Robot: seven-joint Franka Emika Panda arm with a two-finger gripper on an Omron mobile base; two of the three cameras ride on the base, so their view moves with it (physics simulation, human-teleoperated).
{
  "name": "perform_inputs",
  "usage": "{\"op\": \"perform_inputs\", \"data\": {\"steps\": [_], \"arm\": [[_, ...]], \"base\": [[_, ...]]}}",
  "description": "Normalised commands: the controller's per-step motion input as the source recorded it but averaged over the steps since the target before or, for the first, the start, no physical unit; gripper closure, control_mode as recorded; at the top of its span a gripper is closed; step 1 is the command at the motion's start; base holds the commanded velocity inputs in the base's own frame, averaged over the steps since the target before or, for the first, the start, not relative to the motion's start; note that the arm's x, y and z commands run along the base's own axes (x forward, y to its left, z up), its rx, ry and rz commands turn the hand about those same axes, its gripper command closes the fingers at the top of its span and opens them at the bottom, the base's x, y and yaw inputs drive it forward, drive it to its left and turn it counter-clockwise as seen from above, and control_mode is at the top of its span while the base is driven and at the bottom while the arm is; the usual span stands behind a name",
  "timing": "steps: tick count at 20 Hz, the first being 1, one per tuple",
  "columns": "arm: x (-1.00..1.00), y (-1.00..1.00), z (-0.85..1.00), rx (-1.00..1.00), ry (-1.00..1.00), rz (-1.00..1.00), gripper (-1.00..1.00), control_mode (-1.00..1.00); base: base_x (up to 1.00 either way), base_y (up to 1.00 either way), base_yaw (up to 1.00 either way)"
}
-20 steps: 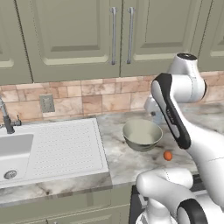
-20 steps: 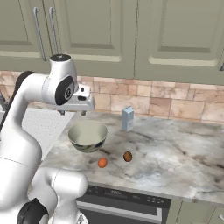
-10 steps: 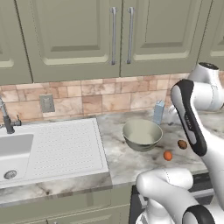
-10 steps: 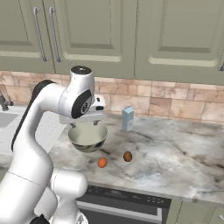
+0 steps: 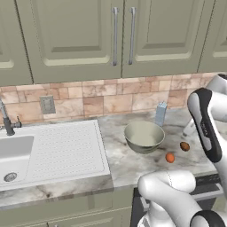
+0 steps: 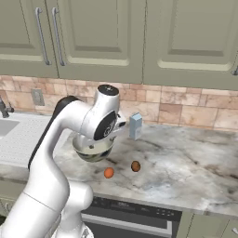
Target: Gather the eggs and milk located in the vicinity of the sink area and place them right next to the bowl.
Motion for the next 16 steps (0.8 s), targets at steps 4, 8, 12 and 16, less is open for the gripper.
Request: {"op": "perform_inputs", "data": {"steps": [4, 8, 12, 16], "arm": [[0.0, -0.22, -0.18, 0.0, -0.05, 0.32, -1.0, -1.0], [0.0, -0.18, -0.15, 0.0, -0.11, 0.35, -1.0, -1.0], [0.0, -0.19, -0.09, 0.0, -0.12, 0.33, -1.0, -1.0], [0.0, -0.18, -0.01, 0.02, -0.12, 0.2, -1.0, -1.0]], "base": [[0.0, 0.0, 0.0], [0.0, 0.0, 0.0], [0.0, 0.0, 0.0], [0.0, 0.0, 0.0]]}}
